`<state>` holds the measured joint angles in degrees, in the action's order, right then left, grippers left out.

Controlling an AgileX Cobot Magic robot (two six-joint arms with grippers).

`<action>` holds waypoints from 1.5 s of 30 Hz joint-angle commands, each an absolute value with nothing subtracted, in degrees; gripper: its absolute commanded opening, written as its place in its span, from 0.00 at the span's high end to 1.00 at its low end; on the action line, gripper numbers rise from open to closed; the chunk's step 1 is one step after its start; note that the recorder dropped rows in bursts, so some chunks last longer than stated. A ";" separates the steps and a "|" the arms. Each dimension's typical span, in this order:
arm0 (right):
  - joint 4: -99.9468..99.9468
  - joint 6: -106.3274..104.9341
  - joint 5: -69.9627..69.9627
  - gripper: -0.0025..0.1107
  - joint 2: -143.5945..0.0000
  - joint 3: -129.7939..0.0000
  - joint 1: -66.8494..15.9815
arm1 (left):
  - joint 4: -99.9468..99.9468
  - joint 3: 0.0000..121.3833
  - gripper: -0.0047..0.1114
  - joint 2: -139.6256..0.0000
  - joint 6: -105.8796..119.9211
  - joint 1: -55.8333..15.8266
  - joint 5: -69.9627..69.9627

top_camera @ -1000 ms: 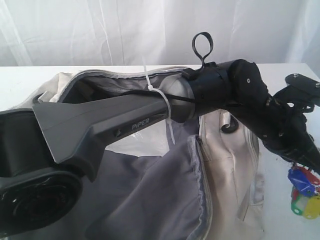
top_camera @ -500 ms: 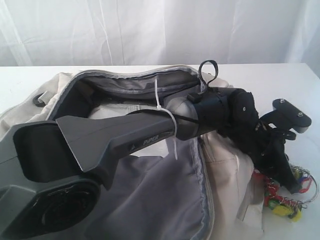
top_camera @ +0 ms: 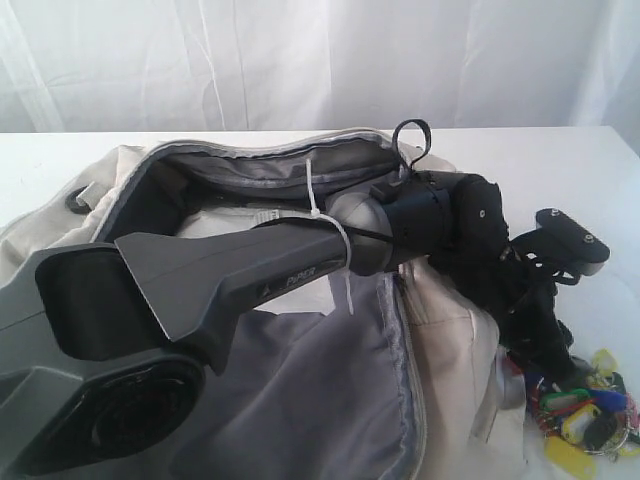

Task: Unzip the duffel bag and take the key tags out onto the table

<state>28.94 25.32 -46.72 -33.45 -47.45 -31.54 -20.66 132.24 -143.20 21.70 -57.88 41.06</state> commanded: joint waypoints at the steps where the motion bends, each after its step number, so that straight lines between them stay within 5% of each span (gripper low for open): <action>1: 29.11 25.55 -46.13 0.98 -33.19 -47.26 -31.57 | -17.72 134.78 0.50 -141.05 21.28 -57.27 46.70; 9: 30.85 25.32 -45.72 0.98 -33.19 -47.26 -31.57 | -8.76 140.50 0.51 -134.60 16.44 -57.27 58.24; 20: 31.70 25.32 -43.70 0.98 -33.19 -47.26 -31.57 | 10.99 142.49 0.94 -122.25 4.75 -57.12 69.96; 25: 31.58 25.32 -43.81 0.98 -33.19 -47.26 -31.57 | 14.61 138.01 0.96 -114.72 1.33 -57.12 69.96; 45: 31.58 25.32 -43.81 0.98 -33.19 -47.26 -31.57 | 21.05 67.25 0.96 -49.47 -26.87 -57.27 61.59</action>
